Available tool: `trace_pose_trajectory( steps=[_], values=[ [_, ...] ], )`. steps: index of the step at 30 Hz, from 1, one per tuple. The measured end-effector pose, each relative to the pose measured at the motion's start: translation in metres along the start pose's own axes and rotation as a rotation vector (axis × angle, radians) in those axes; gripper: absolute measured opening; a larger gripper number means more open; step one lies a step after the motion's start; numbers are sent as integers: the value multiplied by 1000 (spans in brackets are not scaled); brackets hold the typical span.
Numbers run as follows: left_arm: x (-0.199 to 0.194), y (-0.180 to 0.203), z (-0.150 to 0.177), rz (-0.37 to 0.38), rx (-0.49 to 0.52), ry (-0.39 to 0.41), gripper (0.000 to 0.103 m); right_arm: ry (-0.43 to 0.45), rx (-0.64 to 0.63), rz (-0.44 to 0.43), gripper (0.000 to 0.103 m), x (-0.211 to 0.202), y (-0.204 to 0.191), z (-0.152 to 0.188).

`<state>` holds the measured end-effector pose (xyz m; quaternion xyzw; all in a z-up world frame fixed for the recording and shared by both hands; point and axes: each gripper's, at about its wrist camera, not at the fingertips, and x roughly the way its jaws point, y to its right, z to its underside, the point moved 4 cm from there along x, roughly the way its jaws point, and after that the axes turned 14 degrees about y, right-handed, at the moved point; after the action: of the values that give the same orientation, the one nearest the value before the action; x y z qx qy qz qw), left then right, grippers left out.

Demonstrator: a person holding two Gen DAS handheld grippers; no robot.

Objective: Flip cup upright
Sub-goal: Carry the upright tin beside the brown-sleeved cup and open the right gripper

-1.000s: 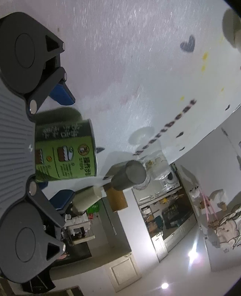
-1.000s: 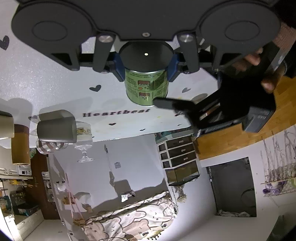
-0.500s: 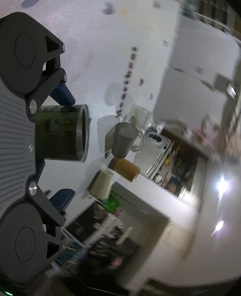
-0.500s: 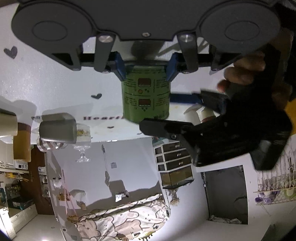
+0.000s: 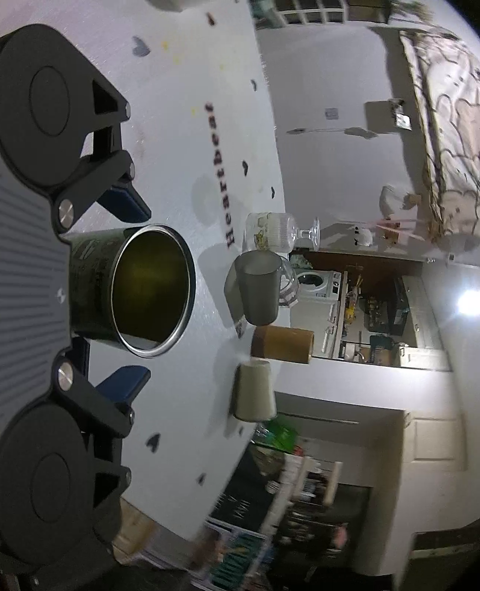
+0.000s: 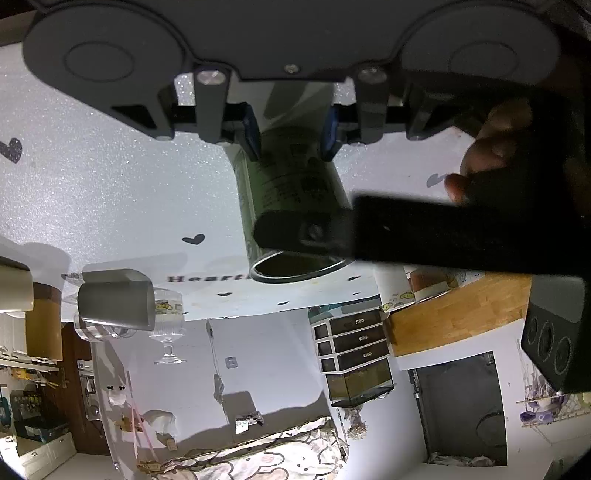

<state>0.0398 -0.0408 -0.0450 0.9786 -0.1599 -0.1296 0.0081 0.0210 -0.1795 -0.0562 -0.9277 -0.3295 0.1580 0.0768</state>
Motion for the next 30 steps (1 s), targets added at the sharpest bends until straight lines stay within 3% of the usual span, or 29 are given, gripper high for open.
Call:
trace_pose_trajectory(
  steps=[3,10,12,15,24,30],
  values=[
    [1,-2,0,-14,-3,-1,75,-2,1,2,37,0,0,0],
    [-15,-30,-12,-99,-52,79,74,7,-2,22,38,-2,1,-2],
    [-22,-49,-18,-164,-56,100,74,15,-3,32,46,-3,2,-4],
    [-32,-87,-27,-285,-63,125,74,25,-4,49,51,-3,3,-6],
    [-66,-228,-45,-690,-104,164,74,20,-19,66,55,1,0,-9],
    [-104,-313,-44,-894,-187,175,74,11,-25,83,55,4,-1,-10]
  ],
)
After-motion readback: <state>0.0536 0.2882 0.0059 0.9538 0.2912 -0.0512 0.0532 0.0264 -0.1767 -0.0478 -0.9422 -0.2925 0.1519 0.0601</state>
